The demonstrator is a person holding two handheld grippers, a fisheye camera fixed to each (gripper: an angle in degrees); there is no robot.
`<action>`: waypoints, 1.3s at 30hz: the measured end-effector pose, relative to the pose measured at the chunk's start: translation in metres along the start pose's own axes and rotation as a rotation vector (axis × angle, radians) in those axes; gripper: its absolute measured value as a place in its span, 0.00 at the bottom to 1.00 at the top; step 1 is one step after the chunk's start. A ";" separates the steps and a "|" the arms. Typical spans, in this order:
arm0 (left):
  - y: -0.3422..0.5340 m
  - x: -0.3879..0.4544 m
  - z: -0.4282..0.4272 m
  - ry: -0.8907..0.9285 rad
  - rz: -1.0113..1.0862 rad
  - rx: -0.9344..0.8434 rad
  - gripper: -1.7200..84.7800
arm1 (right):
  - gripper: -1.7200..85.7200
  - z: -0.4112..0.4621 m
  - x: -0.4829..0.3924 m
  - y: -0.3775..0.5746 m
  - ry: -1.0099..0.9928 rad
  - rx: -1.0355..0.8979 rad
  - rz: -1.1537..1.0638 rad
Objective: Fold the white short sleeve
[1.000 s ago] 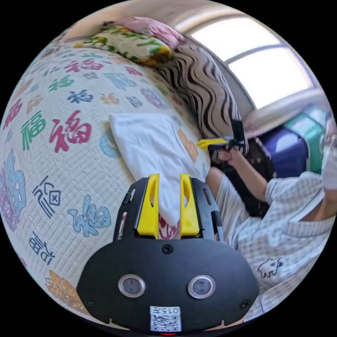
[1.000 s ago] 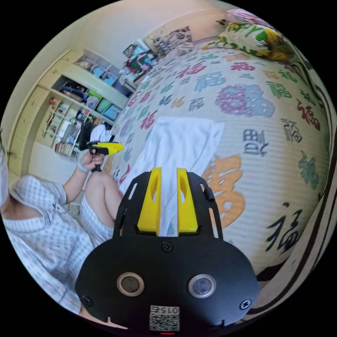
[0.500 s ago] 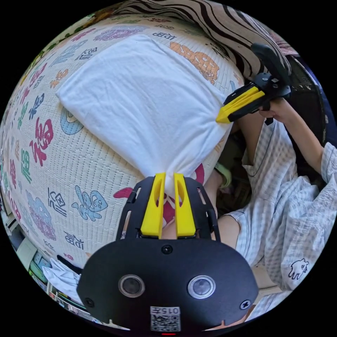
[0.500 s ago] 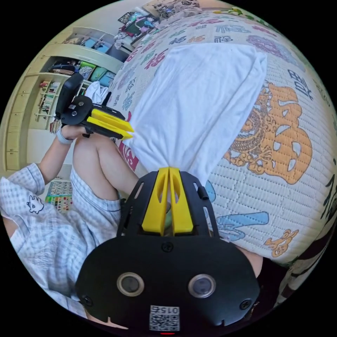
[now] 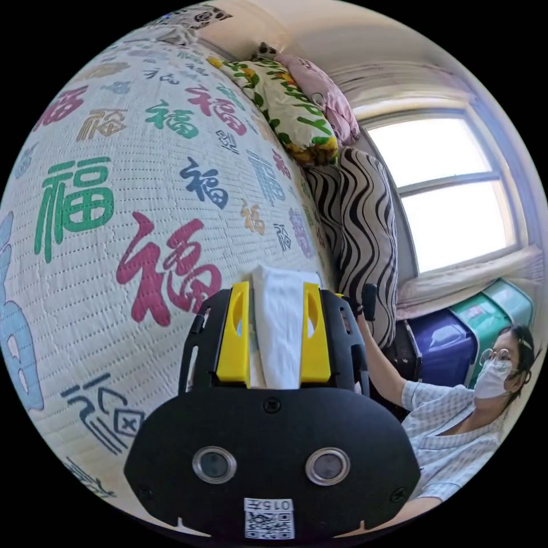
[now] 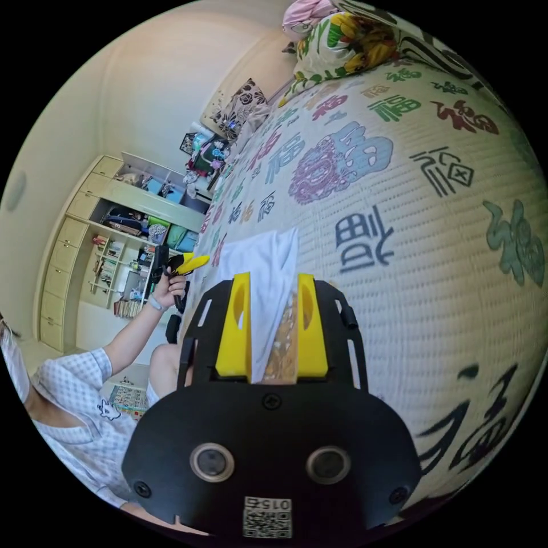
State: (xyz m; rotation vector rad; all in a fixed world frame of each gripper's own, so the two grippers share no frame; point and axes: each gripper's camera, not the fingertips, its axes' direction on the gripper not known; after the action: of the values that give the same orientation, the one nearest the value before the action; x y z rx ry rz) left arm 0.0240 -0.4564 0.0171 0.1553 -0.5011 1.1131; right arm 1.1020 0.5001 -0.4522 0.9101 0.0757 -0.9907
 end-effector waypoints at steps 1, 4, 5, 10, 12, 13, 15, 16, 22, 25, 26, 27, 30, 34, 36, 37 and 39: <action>-0.005 -0.014 0.006 0.016 -0.032 0.016 0.17 | 0.16 0.005 0.006 -0.010 0.016 0.002 0.002; -0.016 -0.037 0.025 0.051 -0.061 0.013 0.17 | 0.15 0.020 0.019 -0.031 0.006 -0.047 0.009; -0.019 -0.041 0.033 0.077 -0.049 0.004 0.17 | 0.15 0.023 0.023 -0.036 -0.021 -0.045 0.001; -0.024 -0.046 0.057 0.130 0.006 -0.054 0.10 | 0.09 0.036 0.030 -0.050 -0.082 -0.122 -0.047; -0.024 -0.049 0.064 0.166 0.008 -0.094 0.06 | 0.06 0.040 0.033 -0.052 -0.110 -0.166 -0.051; -0.023 -0.048 0.065 0.135 0.024 -0.105 0.04 | 0.05 0.042 0.033 -0.052 -0.122 -0.192 -0.055; -0.019 -0.038 0.062 0.090 0.086 -0.085 0.03 | 0.04 0.038 0.026 -0.050 -0.101 -0.176 -0.092; -0.015 -0.030 0.059 0.100 0.133 -0.067 0.02 | 0.03 0.035 0.020 -0.049 -0.100 -0.161 -0.122; 0.025 0.028 0.029 0.145 0.412 -0.021 0.02 | 0.03 0.007 -0.029 -0.022 -0.085 -0.127 -0.329; 0.064 0.060 0.019 0.173 0.566 -0.085 0.02 | 0.03 -0.005 -0.058 0.011 -0.073 -0.145 -0.462; 0.082 0.071 0.019 0.168 0.620 -0.130 0.02 | 0.03 -0.007 -0.066 0.026 -0.082 -0.168 -0.501; 0.091 0.076 0.020 0.163 0.644 -0.154 0.02 | 0.03 -0.006 -0.070 0.034 -0.085 -0.183 -0.517; 0.135 0.091 0.035 0.119 0.731 -0.306 0.02 | 0.02 0.006 -0.080 0.075 -0.065 -0.286 -0.579; 0.172 0.101 0.069 0.051 0.787 -0.480 0.02 | 0.03 0.048 -0.080 0.118 0.058 -0.514 -0.623; 0.180 0.105 0.082 0.030 0.802 -0.525 0.02 | 0.03 0.065 -0.078 0.129 0.123 -0.579 -0.639; 0.184 0.108 0.092 0.015 0.816 -0.562 0.02 | 0.03 0.075 -0.078 0.135 0.169 -0.616 -0.657; 0.189 0.114 0.105 -0.026 0.849 -0.617 0.02 | 0.03 0.086 -0.080 0.140 0.206 -0.652 -0.689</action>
State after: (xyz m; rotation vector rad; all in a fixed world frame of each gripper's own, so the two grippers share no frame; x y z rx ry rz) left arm -0.1370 -0.3173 0.1376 -0.6406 -0.9540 1.7134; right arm 1.1314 0.5270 -0.2738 0.3652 0.8839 -1.3803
